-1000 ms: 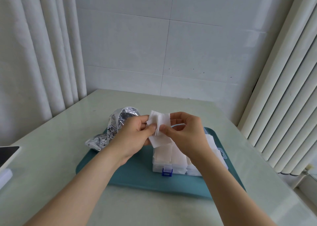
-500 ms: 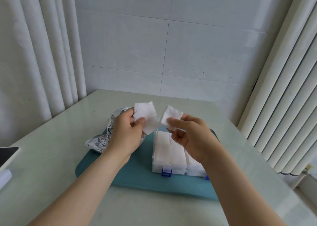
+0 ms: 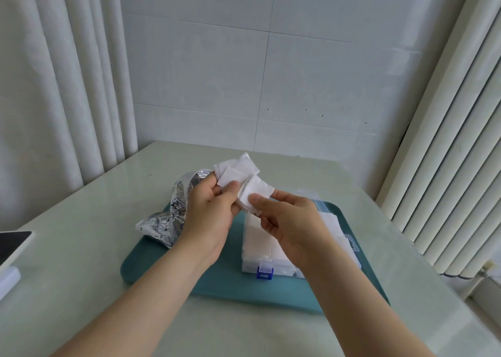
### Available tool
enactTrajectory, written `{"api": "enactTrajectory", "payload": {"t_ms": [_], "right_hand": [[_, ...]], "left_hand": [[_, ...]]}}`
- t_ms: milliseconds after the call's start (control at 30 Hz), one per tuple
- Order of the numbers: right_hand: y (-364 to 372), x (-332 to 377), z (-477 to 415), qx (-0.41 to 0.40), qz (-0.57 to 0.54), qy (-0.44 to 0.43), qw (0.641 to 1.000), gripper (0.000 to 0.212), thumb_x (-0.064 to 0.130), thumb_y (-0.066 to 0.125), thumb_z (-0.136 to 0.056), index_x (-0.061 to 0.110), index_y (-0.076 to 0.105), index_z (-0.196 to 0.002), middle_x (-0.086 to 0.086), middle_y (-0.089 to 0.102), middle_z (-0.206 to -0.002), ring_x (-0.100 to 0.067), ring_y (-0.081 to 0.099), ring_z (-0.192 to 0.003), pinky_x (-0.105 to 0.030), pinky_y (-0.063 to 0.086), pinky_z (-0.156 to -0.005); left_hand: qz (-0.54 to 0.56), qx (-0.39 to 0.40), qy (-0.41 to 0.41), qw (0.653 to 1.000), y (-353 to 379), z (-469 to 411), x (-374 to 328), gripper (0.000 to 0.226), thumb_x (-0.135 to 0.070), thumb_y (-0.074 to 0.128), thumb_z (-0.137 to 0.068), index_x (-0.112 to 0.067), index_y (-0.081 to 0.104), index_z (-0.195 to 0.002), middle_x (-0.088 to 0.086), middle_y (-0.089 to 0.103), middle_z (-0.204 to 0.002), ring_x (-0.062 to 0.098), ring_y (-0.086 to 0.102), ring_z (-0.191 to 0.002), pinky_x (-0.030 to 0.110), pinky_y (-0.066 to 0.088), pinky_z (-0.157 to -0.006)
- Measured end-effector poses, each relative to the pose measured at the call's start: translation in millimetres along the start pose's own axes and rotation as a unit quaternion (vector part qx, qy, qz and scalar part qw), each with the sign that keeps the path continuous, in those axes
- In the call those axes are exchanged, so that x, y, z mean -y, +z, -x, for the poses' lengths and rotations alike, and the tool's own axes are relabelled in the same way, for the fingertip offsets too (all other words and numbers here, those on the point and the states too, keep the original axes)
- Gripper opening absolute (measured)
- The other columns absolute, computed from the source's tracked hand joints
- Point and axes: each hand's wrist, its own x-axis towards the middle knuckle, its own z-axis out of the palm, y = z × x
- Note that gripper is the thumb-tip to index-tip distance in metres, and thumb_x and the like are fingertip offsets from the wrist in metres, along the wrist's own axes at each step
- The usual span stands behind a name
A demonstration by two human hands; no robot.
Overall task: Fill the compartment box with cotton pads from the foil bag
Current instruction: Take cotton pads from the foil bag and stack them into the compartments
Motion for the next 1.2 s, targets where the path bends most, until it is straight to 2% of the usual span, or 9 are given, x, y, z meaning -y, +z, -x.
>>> {"api": "enactTrajectory", "payload": {"t_ms": [100, 200, 367, 467, 667, 767, 900, 1067, 1200], "right_hand": [[-0.5, 3.8, 0.5, -0.030, 0.024, -0.010, 0.999, 0.015, 0.006, 0.081, -0.085, 0.003, 0.079, -0.099, -0.010, 0.072, -0.085, -0.023, 0.056, -0.080, -0.031, 0.045, -0.072], [-3.4, 12.5, 0.8, -0.067, 0.043, -0.076, 0.994, 0.009, 0.004, 0.073, -0.088, 0.009, 0.079, -0.093, -0.008, 0.074, -0.084, -0.025, 0.060, -0.082, -0.037, 0.050, -0.078], [-7.3, 26.5, 10.6, 0.065, 0.231, -0.231, 0.943, 0.015, 0.004, 0.071, -0.095, 0.014, 0.080, -0.102, -0.002, 0.081, -0.095, -0.023, 0.077, -0.093, -0.042, 0.061, -0.089], [-9.8, 20.4, 4.6, 0.063, 0.321, -0.273, 0.905, 0.024, 0.004, 0.075, -0.093, 0.019, 0.079, -0.112, 0.006, 0.081, -0.095, -0.015, 0.076, -0.093, -0.043, 0.061, -0.089], [-9.4, 11.7, -2.3, -0.002, 0.424, -0.312, 0.850, 0.029, 0.015, 0.079, -0.089, 0.028, 0.076, -0.115, 0.016, 0.074, -0.092, -0.001, 0.069, -0.085, -0.009, 0.045, -0.071], [-3.5, 10.9, 1.2, -0.017, 0.433, -0.327, 0.840, 0.018, 0.019, 0.079, -0.089, 0.029, 0.076, -0.104, 0.016, 0.070, -0.099, -0.001, 0.066, -0.084, -0.008, 0.044, -0.071], [-1.1, 13.9, 7.7, -0.011, 0.431, -0.340, 0.836, 0.015, 0.015, 0.081, -0.086, 0.025, 0.072, -0.093, 0.015, 0.072, -0.088, -0.003, 0.066, -0.087, -0.006, 0.043, -0.074], [-4.0, 15.8, 8.3, 0.017, 0.453, -0.359, 0.816, 0.017, 0.010, 0.081, -0.085, 0.025, 0.074, -0.089, 0.021, 0.072, -0.085, 0.000, 0.064, -0.094, -0.003, 0.040, -0.081], [-7.3, 15.6, 8.0, 0.036, 0.460, -0.382, 0.800, 0.019, 0.013, 0.083, -0.084, 0.028, 0.073, -0.089, 0.030, 0.067, -0.085, -0.002, 0.062, -0.094, -0.005, 0.037, -0.079]], "left_hand": [[0.044, 0.002, -0.012, 0.999, 0.3, -0.7, -2.7, 0.026, 0.004, 0.048, -0.107, -0.004, 0.069, -0.122, 0.015, 0.077, -0.120, 0.028, 0.075, -0.114, 0.039, 0.060, -0.098], [0.025, -0.016, -0.011, 0.999, -5.0, -4.7, -2.5, 0.026, 0.006, 0.048, -0.106, -0.004, 0.069, -0.118, 0.015, 0.076, -0.121, 0.027, 0.076, -0.111, 0.041, 0.060, -0.097], [-0.110, 0.051, -0.024, 0.992, -8.8, -5.5, -1.4, 0.036, 0.009, 0.042, -0.102, -0.005, 0.073, -0.116, 0.015, 0.079, -0.113, 0.027, 0.076, -0.109, 0.036, 0.062, -0.092], [-0.142, 0.113, -0.040, 0.983, -7.1, -2.2, -2.6, 0.042, 0.003, 0.037, -0.106, -0.011, 0.074, -0.121, 0.011, 0.079, -0.115, 0.028, 0.075, -0.113, 0.040, 0.061, -0.095], [-0.200, 0.149, -0.036, 0.968, -5.1, 1.6, -3.3, 0.047, 0.002, 0.033, -0.107, -0.013, 0.073, -0.125, 0.006, 0.079, -0.120, 0.023, 0.072, -0.119, 0.044, 0.059, -0.102], [-0.184, 0.145, -0.045, 0.971, -4.7, 2.2, -5.9, 0.044, 0.000, 0.034, -0.107, -0.010, 0.074, -0.124, 0.011, 0.079, -0.118, 0.027, 0.072, -0.120, 0.044, 0.059, -0.102], [-0.097, 0.119, -0.088, 0.984, -4.0, 1.6, -9.2, 0.044, -0.018, 0.034, -0.112, 0.006, 0.072, -0.113, 0.024, 0.077, -0.112, 0.037, 0.072, -0.116, 0.049, 0.059, -0.100], [-0.082, 0.080, -0.091, 0.989, -1.9, 4.4, -10.6, 0.031, -0.014, 0.055, -0.107, -0.004, 0.076, -0.086, 0.019, 0.079, -0.091, 0.031, 0.076, -0.090, 0.038, 0.065, -0.081], [-0.054, 0.049, -0.104, 0.992, -4.7, 1.5, -10.3, 0.022, -0.008, 0.056, -0.106, 0.001, 0.075, -0.103, 0.021, 0.079, -0.107, 0.029, 0.078, -0.096, 0.035, 0.066, -0.081]]}}
